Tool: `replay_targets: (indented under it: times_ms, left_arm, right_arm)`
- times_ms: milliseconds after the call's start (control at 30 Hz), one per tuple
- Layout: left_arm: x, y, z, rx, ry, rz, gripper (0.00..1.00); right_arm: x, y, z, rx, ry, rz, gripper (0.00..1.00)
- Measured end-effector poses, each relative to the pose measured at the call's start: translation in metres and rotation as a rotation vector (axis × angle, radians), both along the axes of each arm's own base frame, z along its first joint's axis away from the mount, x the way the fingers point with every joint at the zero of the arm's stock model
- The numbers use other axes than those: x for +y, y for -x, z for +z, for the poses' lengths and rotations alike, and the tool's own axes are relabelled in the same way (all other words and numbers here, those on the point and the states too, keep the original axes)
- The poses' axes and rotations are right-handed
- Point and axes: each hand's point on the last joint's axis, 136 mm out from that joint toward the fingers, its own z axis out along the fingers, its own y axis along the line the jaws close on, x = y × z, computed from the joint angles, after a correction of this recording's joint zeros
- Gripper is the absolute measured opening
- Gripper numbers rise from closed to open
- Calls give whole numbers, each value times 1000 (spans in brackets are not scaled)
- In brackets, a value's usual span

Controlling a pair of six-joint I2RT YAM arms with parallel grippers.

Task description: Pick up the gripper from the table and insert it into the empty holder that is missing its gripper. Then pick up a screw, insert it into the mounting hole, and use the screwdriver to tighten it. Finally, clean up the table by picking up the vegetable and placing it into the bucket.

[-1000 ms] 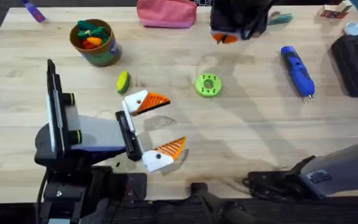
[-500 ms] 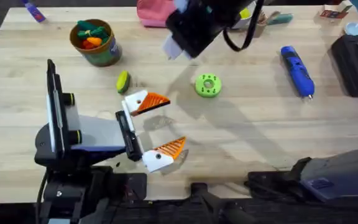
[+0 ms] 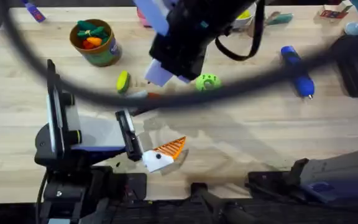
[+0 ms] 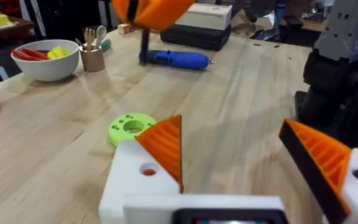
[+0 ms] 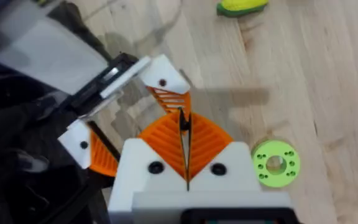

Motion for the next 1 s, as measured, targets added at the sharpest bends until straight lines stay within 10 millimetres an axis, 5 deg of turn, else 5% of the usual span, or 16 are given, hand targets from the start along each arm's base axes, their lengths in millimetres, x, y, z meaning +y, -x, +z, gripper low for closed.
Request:
replay_targets:
  times_ms: [300,667,1000]
  left_arm:
    - [0,0,0,0,0,0,986]
    - [0,0,0,0,0,0,985]
    - [0,0,0,0,0,0,985]
  right_arm:
    - [17,22,-6,-23,83,124,6]
    - [26,11,-38,-107,229,141,6]
    - [36,10,-38,-138,213,150,6]
